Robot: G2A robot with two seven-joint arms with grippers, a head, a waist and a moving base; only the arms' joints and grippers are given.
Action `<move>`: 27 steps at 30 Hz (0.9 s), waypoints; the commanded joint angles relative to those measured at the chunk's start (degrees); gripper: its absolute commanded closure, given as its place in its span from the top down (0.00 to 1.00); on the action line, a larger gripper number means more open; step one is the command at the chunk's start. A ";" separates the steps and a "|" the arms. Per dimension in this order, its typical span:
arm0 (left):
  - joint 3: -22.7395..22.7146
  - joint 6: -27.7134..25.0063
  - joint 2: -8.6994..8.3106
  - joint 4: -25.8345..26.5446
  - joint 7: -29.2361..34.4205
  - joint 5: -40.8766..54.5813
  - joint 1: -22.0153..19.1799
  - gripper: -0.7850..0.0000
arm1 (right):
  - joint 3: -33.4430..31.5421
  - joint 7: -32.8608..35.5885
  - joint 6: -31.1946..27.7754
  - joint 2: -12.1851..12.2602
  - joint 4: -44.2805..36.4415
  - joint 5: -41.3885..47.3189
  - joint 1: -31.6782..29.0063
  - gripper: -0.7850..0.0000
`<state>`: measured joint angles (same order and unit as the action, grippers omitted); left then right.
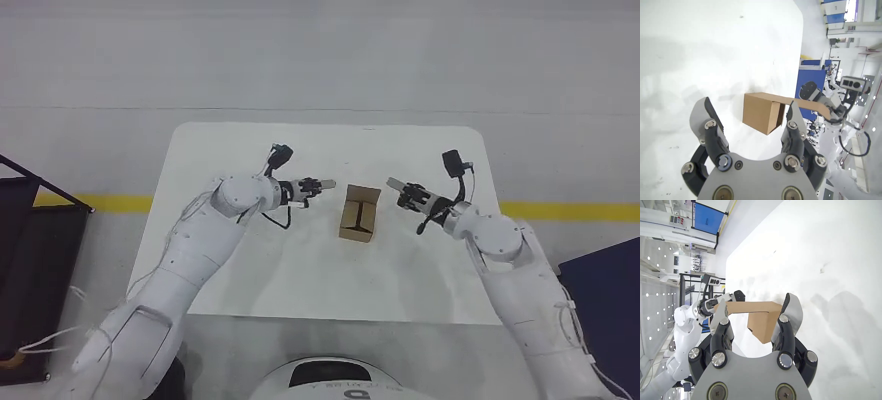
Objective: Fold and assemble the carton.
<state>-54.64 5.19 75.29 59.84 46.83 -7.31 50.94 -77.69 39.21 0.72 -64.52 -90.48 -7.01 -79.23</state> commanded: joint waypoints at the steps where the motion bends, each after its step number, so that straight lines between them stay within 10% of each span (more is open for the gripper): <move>1: 1.92 0.78 0.96 -2.25 -0.89 0.57 -2.11 0.86 | -1.13 2.60 -2.76 0.46 -3.24 -0.09 -2.99 0.72; 11: 9.36 -1.55 5.43 -10.97 -2.28 3.38 -8.29 0.91 | -1.15 23.83 -17.43 1.36 -1.76 18.13 -6.61 0.66; 15: 9.97 -2.97 6.26 -13.80 -2.30 4.46 -9.21 0.90 | 3.69 31.33 -18.05 1.34 3.85 14.12 -2.18 0.85; 27: 8.41 -6.08 6.36 -15.61 -1.98 5.49 -9.28 0.88 | 12.12 19.59 -9.70 -0.47 14.35 8.50 6.24 0.86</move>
<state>-46.00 -0.74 81.74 44.13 44.75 -1.81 41.49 -65.61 59.40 -9.05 -64.92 -76.72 0.74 -73.28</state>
